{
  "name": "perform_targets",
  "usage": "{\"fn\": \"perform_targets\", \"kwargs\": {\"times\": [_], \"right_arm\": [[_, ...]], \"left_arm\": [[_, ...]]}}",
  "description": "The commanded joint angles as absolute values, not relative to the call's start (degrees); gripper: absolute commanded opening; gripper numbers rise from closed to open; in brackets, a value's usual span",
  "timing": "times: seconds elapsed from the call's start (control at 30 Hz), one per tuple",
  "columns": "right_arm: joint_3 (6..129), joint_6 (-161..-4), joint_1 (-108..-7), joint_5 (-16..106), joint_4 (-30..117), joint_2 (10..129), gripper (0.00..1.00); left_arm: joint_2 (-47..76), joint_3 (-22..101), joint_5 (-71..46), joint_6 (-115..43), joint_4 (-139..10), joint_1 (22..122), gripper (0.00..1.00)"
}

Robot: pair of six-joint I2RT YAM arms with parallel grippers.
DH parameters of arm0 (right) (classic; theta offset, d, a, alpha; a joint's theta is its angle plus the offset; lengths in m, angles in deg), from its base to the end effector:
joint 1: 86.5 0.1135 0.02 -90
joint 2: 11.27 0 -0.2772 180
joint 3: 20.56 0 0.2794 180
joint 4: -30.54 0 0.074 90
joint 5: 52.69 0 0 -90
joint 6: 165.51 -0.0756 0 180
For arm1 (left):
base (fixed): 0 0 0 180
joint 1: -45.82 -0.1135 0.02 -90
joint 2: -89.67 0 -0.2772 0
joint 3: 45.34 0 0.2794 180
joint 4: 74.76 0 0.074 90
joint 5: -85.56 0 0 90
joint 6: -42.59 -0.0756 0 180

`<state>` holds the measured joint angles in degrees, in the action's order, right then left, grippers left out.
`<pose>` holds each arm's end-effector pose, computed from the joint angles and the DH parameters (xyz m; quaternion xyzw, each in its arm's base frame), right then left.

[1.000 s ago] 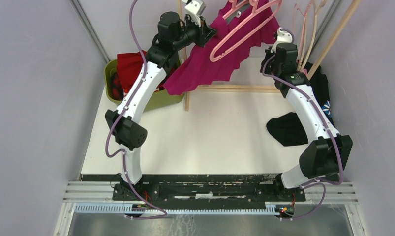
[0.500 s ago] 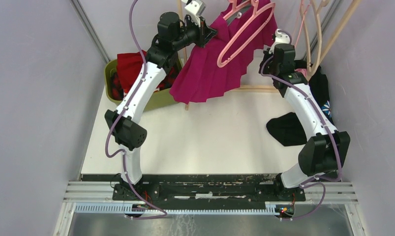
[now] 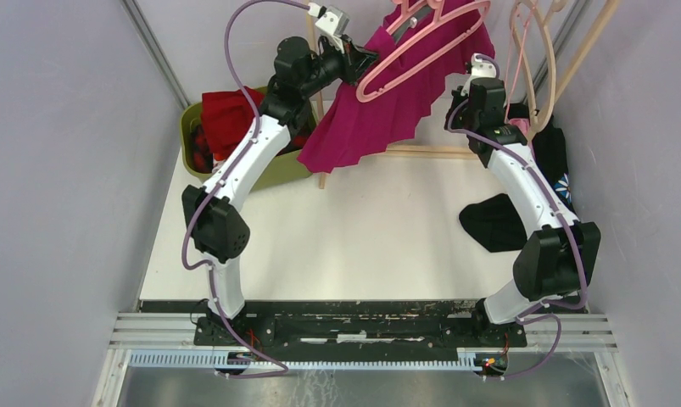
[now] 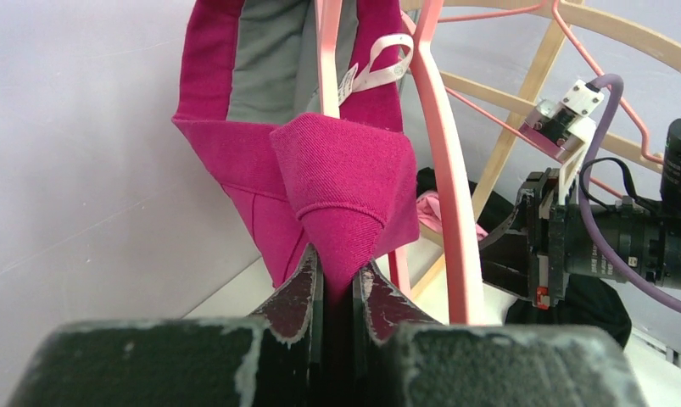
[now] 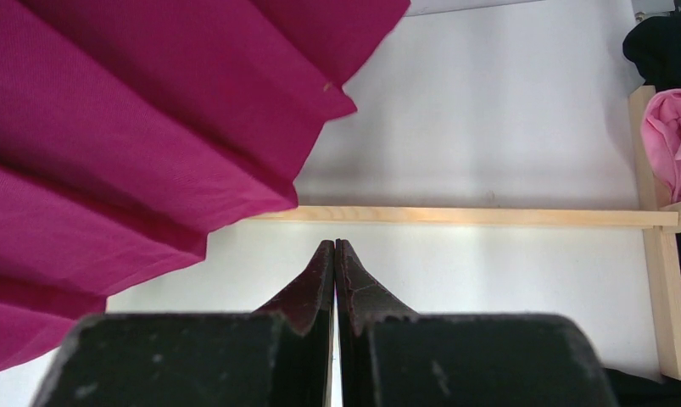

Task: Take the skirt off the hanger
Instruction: Pick up the hanger from the clothesline.

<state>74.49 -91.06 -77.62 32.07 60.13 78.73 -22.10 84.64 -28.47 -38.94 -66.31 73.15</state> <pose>0.4300 0.0602 0.3533 0.0736 0.8375 0.0767 0.5360 0.4560 -0.2703 0.4825 0.2603 0.5957 -0.3575 0.6705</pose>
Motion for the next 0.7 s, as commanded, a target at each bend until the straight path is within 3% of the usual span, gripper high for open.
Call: {"fn": "perform_targets", "kwargs": {"times": [0.0, 0.67], "right_arm": [[74.3, -90.9, -77.5, 31.5, 57.4, 78.9, 0.03], [74.1, -89.5, -77.5, 30.5, 57.3, 81.7, 0.04]], "left_arm": [[-14.4, 81.2, -23.9, -33.2, -94.9, 72.5, 0.03], [-25.8, 83.0, -21.4, -28.5, -119.7, 72.2, 0.03]]}}
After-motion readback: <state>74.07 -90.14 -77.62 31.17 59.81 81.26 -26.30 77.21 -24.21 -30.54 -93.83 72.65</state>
